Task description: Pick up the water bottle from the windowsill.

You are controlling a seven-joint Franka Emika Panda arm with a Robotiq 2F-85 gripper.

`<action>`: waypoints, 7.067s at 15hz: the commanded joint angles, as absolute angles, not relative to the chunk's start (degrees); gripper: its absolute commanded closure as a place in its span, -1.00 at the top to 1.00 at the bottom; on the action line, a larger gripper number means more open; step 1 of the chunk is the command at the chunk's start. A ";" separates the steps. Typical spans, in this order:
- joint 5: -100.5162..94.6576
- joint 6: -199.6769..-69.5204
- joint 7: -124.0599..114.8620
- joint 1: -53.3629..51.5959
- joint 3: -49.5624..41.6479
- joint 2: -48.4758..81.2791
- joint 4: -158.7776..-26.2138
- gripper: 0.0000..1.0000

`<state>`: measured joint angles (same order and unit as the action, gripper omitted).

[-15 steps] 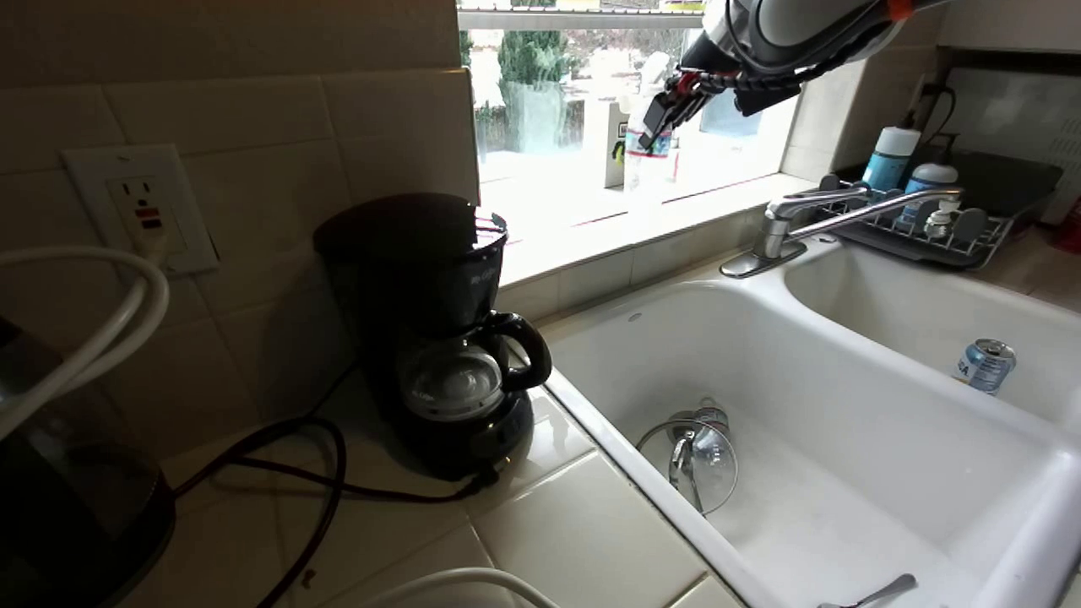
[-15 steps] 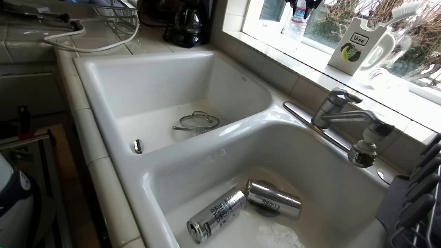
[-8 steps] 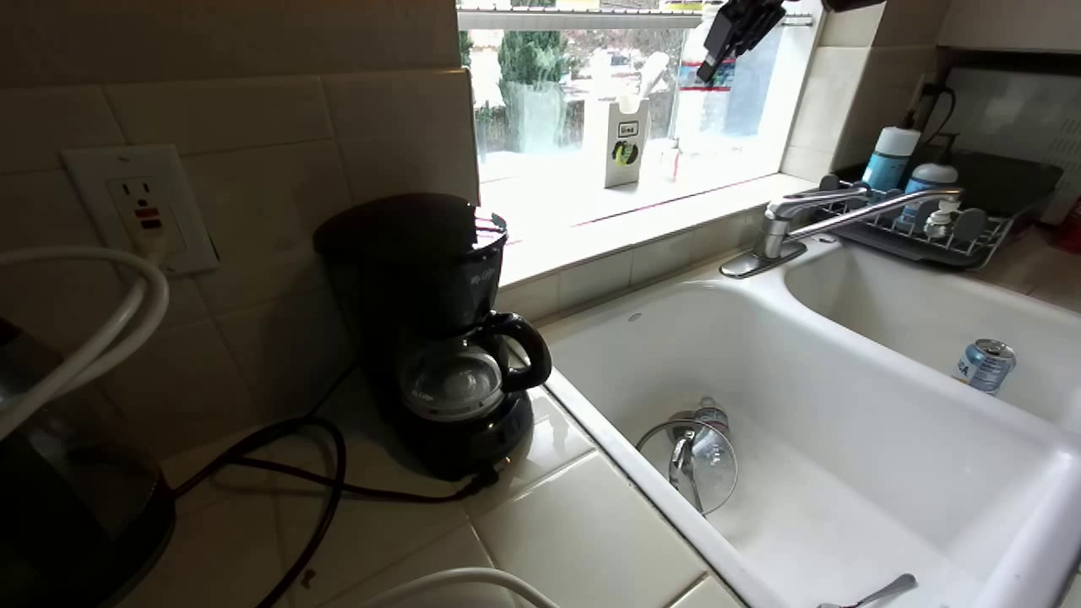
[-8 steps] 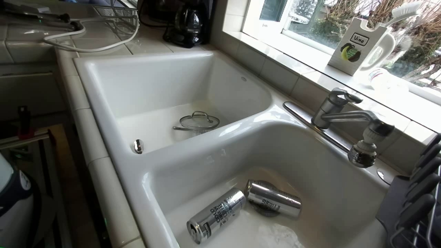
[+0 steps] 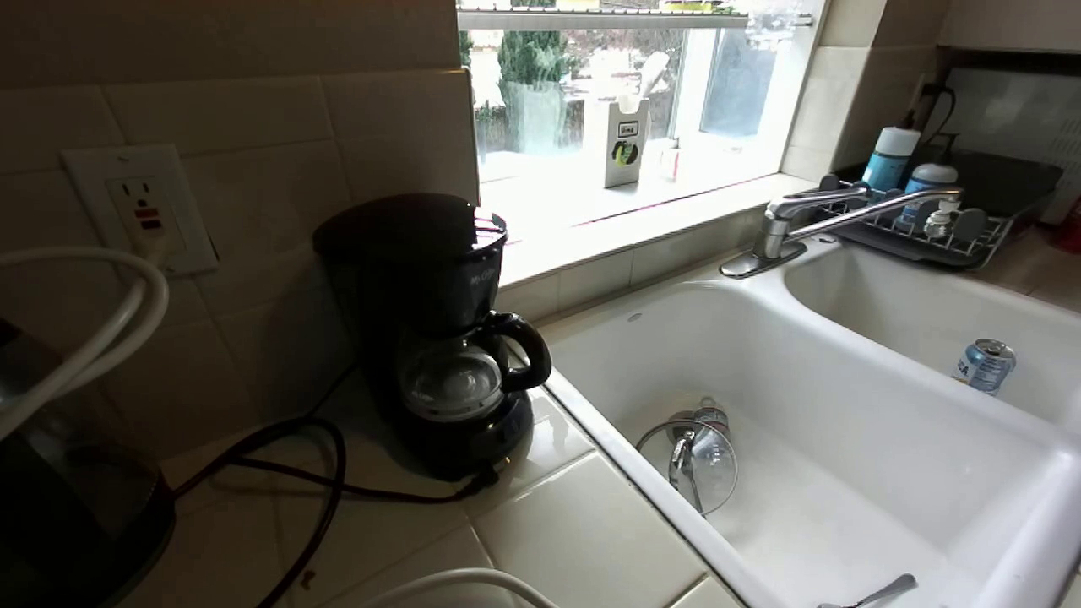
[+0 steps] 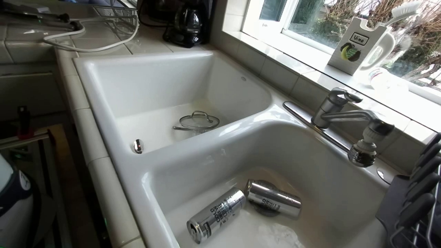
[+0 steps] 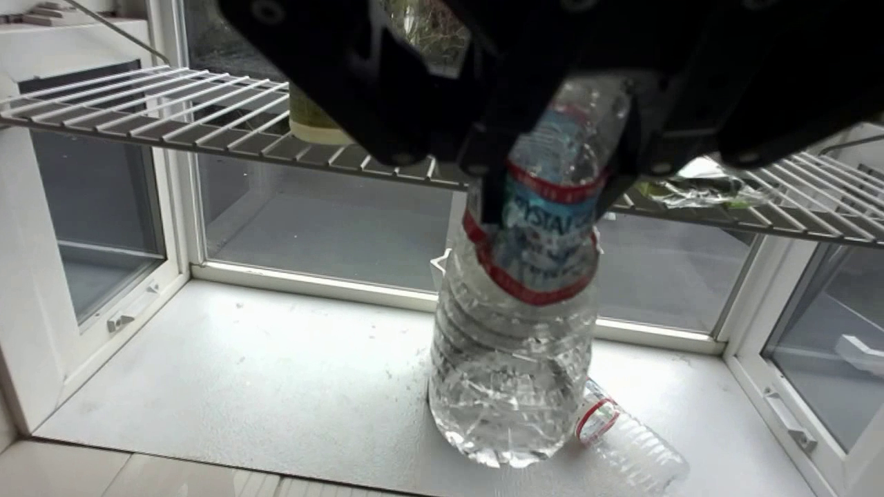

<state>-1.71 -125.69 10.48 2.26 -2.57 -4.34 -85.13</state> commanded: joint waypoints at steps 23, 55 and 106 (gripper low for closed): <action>5.56 -120.53 1.53 5.26 -1.57 37.24 -24.00 -0.84; -1.42 -127.83 1.79 1.35 -2.43 40.33 -25.43 0.16; -0.66 -108.73 -3.77 1.67 -1.74 38.72 -26.75 -0.47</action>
<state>-1.56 -110.09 -3.27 1.46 -2.63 39.80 -25.91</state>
